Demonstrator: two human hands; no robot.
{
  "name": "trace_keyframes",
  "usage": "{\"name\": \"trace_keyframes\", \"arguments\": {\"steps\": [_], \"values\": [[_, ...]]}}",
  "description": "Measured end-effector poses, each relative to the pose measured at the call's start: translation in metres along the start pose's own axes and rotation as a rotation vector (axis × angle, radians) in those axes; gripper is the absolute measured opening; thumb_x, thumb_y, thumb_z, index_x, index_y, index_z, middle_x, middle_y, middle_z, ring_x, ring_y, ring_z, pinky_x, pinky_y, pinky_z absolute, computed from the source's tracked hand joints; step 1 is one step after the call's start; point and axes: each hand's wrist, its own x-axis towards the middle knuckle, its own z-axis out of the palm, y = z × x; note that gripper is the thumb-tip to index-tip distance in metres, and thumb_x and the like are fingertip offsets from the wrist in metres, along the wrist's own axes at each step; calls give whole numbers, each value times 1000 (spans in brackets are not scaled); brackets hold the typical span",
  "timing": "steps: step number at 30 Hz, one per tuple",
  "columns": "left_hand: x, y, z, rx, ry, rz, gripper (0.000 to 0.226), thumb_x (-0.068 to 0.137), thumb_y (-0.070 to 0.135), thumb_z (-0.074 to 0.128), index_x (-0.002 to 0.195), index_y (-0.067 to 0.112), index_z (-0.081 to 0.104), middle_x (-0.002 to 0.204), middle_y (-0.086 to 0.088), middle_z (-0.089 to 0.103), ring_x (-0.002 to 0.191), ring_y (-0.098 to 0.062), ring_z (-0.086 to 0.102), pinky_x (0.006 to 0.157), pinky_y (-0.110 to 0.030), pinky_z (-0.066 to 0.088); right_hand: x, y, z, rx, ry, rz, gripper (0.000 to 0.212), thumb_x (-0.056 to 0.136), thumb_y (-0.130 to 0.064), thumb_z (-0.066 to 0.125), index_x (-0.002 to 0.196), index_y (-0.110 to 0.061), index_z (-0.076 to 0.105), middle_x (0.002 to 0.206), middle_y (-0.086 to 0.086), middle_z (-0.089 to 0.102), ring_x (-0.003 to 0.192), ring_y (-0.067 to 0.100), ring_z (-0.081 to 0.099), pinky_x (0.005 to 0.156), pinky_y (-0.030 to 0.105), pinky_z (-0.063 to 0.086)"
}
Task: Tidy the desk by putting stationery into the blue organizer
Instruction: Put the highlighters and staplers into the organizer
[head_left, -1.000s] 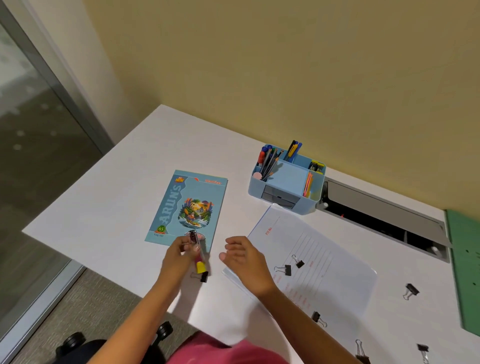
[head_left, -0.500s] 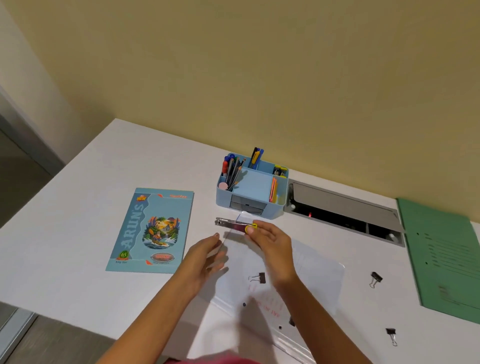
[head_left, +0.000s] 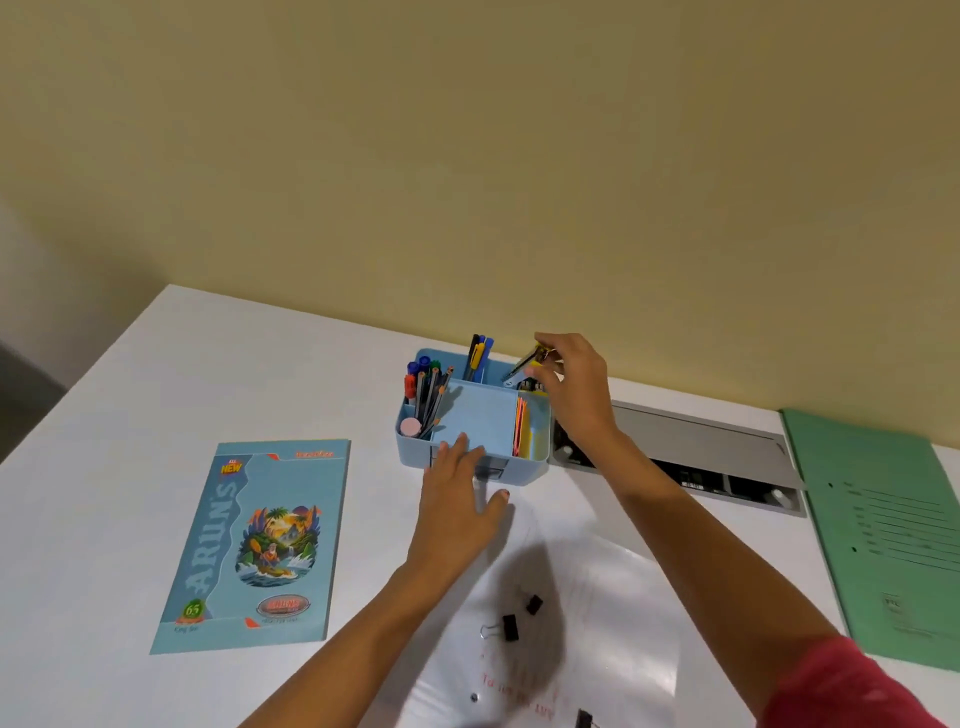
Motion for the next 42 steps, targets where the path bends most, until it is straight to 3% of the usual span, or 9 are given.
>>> {"name": "trace_keyframes", "arguments": {"steps": [5, 9, 12, 21, 28, 42], "values": [[12, -13, 14, 117, 24, 52, 63, 92, 44, 50, 147, 24, 26, 159, 6, 15, 148, -14, 1, 115, -29, -3, 22, 16, 21, -122, -155, -86, 39, 84, -9, 67, 122, -9, 56, 116, 10, 56, 106, 22, 53, 87, 24, 40], [15, -16, 14, 92, 42, 58, 66, 90, 49, 43, 146, 19, 29, 156, 4, 24, 147, -14, 9, 116, -27, -1, 28, 30, 32, -239, -242, -109, 30, 82, -20, 70, 105, -16, 53, 105, 3, 59, 98, 20, 47, 76, 30, 40], [14, -14, 11, 28, 52, 53, 57, 94, 38, 51, 144, 19, 32, 154, 5, 28, 145, -9, 10, 120, -33, 8, 28, 40, 37, -286, -289, -155, 22, 82, -23, 71, 97, -14, 59, 102, 4, 57, 97, 21, 47, 80, 30, 41], [8, -5, 5, -163, 93, -10, 45, 95, 27, 51, 139, 23, 39, 144, 14, 35, 143, -9, 21, 118, -28, 19, 25, 51, 45, -308, -289, -200, 15, 89, -24, 64, 98, -13, 68, 114, 7, 48, 106, 20, 45, 87, 25, 38], [8, -4, 3, -156, 93, -13, 44, 95, 26, 51, 138, 19, 42, 146, 8, 39, 143, -8, 22, 115, -19, 15, 17, 53, 48, -359, -262, -217, 22, 94, -28, 54, 105, -14, 67, 123, 8, 45, 111, 22, 45, 93, 33, 42], [7, -1, 1, -162, 80, -16, 43, 96, 24, 49, 138, 19, 41, 148, 5, 38, 144, -9, 20, 117, -25, 16, 18, 50, 47, -298, -252, -189, 19, 93, -25, 58, 104, -13, 67, 121, 9, 44, 108, 21, 45, 92, 30, 40]]}}
